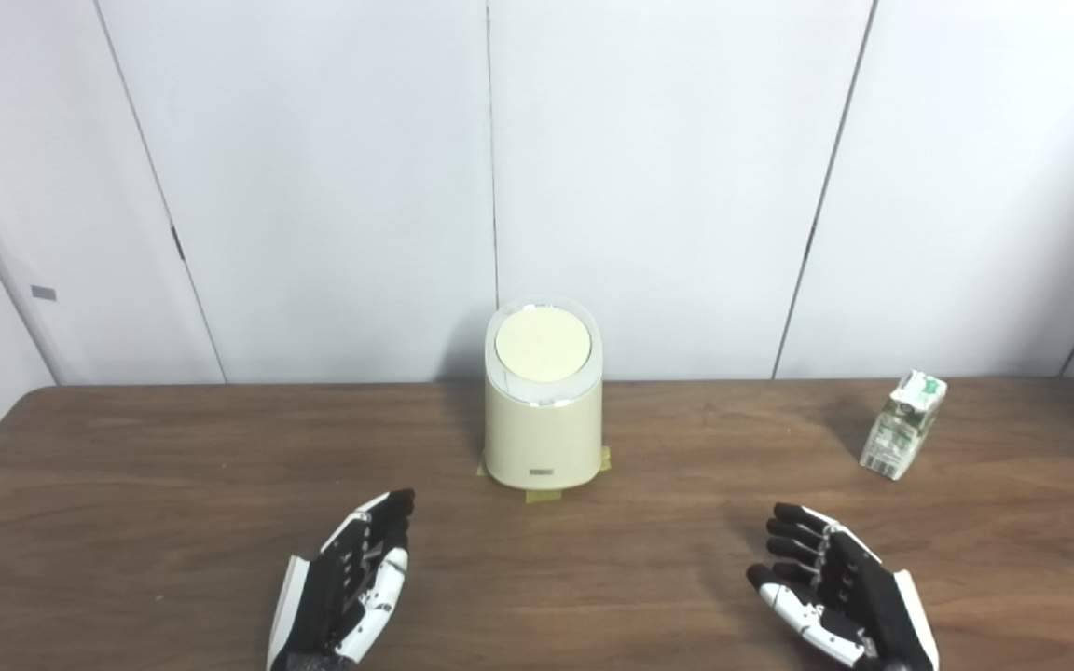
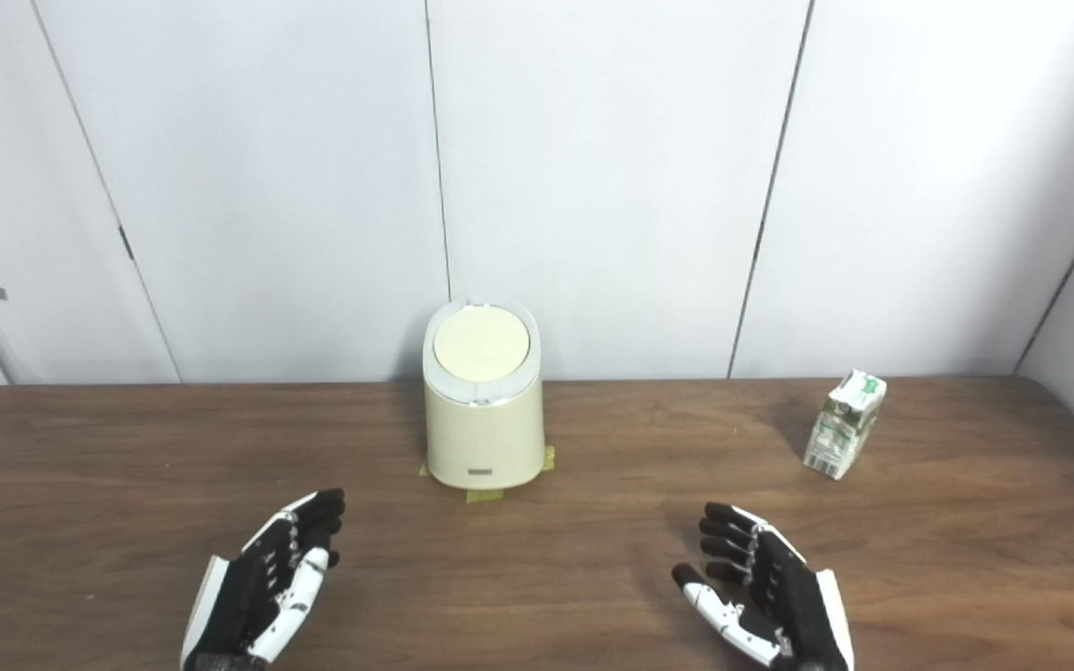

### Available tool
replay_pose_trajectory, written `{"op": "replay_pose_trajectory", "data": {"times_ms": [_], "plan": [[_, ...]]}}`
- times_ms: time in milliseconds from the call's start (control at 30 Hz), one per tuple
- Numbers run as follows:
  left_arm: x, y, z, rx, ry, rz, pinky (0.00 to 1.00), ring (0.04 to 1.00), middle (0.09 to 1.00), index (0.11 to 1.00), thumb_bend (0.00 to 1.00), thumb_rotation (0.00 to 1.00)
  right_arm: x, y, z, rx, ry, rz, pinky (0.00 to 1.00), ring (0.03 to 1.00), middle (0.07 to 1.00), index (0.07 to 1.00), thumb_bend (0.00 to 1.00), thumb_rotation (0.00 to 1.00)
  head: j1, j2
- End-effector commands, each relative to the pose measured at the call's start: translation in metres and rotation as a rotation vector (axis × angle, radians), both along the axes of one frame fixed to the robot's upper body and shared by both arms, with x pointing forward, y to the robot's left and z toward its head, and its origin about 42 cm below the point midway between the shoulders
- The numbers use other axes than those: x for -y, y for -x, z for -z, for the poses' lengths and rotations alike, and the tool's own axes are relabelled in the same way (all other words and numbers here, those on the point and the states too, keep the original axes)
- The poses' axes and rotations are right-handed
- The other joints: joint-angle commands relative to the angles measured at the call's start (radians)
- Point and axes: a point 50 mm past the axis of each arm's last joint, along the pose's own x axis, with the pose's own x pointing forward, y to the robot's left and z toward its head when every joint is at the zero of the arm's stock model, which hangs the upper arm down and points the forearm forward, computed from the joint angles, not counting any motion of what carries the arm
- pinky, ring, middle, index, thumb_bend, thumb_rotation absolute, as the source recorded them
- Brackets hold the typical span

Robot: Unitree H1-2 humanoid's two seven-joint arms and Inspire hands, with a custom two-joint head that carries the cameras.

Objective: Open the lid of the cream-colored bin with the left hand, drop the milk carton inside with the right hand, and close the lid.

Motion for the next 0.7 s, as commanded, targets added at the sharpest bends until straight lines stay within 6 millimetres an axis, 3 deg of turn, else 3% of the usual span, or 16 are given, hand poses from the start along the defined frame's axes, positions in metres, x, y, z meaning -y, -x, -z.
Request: {"op": "replay_pose_trajectory", "data": {"times_ms": [0,133,267,433,667], "plan": [[-0.003,0.018,0.004,0.001,-0.010,-0.017,0.71,0.817,0.823,0.804,0.17,0.48,-0.002,-0.005,-0.004,0.028,0.007,-0.009,0.66,0.724,0.728,0.718,0.27,0.10,-0.003,0.000],[-0.006,0.016,0.004,0.003,-0.006,-0.018,0.72,0.826,0.833,0.814,0.22,0.53,-0.004,-0.005,-0.004,0.023,0.000,-0.005,0.66,0.722,0.725,0.712,0.27,0.10,-0.022,-0.002],[-0.011,0.010,-0.006,0.037,0.035,-0.032,0.77,0.850,0.861,0.835,0.34,0.60,-0.004,-0.006,-0.003,0.013,-0.017,0.006,0.68,0.731,0.732,0.720,0.27,0.04,-0.028,-0.001],[-0.010,-0.003,-0.034,0.076,-0.044,-0.021,0.79,0.869,0.883,0.860,0.45,0.67,-0.003,-0.005,-0.002,0.006,-0.011,0.012,0.67,0.724,0.726,0.717,0.28,0.05,-0.031,0.001],[0.001,-0.031,-0.083,0.168,-0.134,-0.018,0.82,0.901,0.915,0.906,0.73,0.66,-0.003,-0.005,-0.001,-0.001,0.007,0.012,0.67,0.730,0.733,0.720,0.28,0.09,-0.035,-0.002]]}}
